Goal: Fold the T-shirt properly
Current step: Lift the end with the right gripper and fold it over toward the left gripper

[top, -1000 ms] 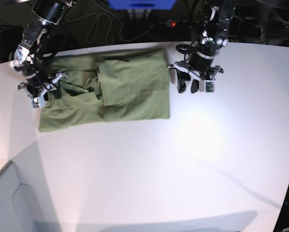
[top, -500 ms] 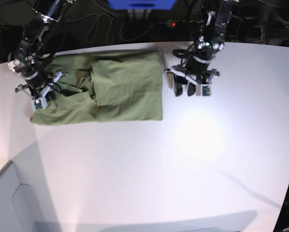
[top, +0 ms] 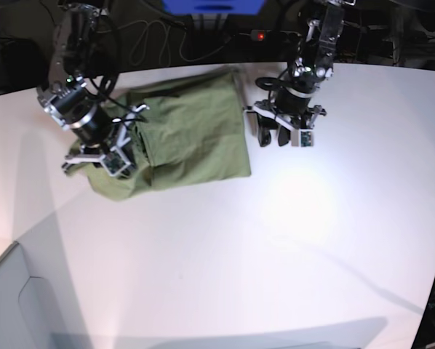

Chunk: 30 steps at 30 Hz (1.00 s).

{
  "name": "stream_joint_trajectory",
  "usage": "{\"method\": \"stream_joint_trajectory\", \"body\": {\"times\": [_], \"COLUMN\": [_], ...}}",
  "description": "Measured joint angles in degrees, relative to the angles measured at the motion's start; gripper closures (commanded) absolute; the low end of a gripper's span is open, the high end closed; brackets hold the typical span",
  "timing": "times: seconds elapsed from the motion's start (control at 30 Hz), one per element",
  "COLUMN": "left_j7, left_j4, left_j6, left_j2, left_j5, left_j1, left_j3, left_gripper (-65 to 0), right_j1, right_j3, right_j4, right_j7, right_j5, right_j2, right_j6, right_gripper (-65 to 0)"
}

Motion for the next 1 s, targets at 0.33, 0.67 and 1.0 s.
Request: {"method": "stream_joint_trajectory", "body": {"times": [0.33,0.67,1.0], "left_j7": [0.00,-0.02,0.07], "left_j4": [-0.09,-0.09,4.79], "left_j6": [0.00,0.00,0.39], "left_j2": [-0.20,-0.22,-0.59], "left_j5": [0.04,0.00,-0.17], "left_j1": [-0.33,-0.46,3.19], "left_j3": [0.02,0.02,-1.81], "left_gripper": [-25.0,-25.0,-24.6], "right_j1": [1.84,3.67,3.41], "right_j3": [-19.19,-27.69,-24.83], "right_j4": [-3.96,-11.41,-2.34], "right_j7": [0.11,-0.07,-0.20], "right_j5": [-1.51,-8.17,-8.37], "right_j2": [0.33,0.33,-1.07], "right_j6": [0.00,0.02,0.02], "right_gripper": [0.0,0.0,0.0]}}
